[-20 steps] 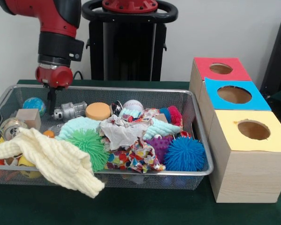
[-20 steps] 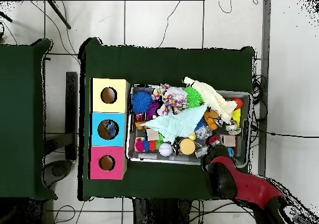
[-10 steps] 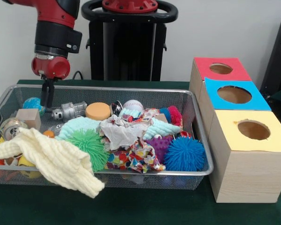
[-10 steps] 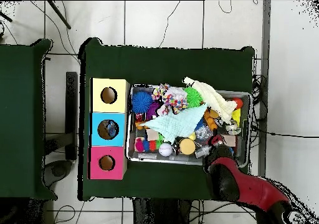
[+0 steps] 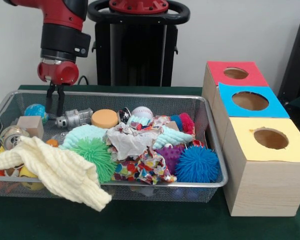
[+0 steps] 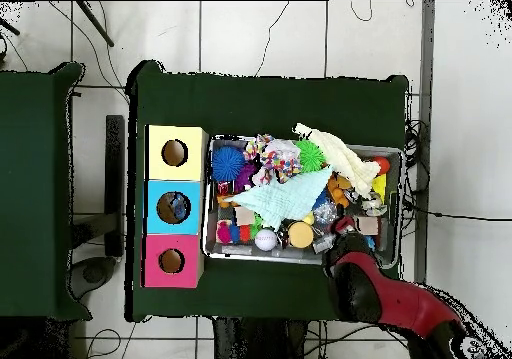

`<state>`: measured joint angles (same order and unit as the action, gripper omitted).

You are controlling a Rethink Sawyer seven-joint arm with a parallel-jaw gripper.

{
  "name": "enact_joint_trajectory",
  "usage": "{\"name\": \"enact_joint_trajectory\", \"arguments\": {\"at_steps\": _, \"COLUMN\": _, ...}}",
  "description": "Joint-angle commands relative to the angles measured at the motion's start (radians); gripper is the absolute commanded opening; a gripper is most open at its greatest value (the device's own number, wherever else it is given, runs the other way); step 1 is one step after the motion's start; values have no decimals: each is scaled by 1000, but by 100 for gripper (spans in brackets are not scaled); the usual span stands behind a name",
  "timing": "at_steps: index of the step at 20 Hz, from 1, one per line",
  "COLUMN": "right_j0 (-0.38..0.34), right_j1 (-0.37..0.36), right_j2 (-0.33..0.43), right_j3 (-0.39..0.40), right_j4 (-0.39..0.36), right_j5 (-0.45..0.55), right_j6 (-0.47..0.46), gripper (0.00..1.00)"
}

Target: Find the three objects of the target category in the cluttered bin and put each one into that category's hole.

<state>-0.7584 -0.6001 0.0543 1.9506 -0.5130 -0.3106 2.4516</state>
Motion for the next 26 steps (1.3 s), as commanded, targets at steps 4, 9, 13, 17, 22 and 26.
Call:
{"name": "enact_joint_trajectory", "arguments": {"at_steps": 4, "right_j0": 3, "right_j1": 107, "right_j2": 88, "right_j3": -69, "right_j4": 18, "right_j5": 23, "right_j6": 92, "gripper": 100}}
{"name": "enact_joint_trajectory", "arguments": {"at_steps": 9, "right_j0": 2, "right_j1": 153, "right_j2": 90, "right_j3": -95, "right_j4": 14, "right_j5": -13, "right_j6": 93, "gripper": 100}}
{"name": "enact_joint_trajectory", "arguments": {"at_steps": 13, "right_j0": 9, "right_j1": 179, "right_j2": 86, "right_j3": -106, "right_j4": 20, "right_j5": -36, "right_j6": 95, "gripper": 100}}
{"name": "enact_joint_trajectory", "arguments": {"at_steps": 17, "right_j0": 13, "right_j1": 207, "right_j2": 86, "right_j3": -122, "right_j4": 24, "right_j5": -55, "right_j6": 96, "gripper": 100}}
{"name": "enact_joint_trajectory", "arguments": {"at_steps": 22, "right_j0": 16, "right_j1": 225, "right_j2": 83, "right_j3": -133, "right_j4": 26, "right_j5": -73, "right_j6": 96, "gripper": 100}}
{"name": "enact_joint_trajectory", "arguments": {"at_steps": 26, "right_j0": 16, "right_j1": 230, "right_j2": 82, "right_j3": -138, "right_j4": 27, "right_j5": -76, "right_j6": 94, "gripper": 100}}
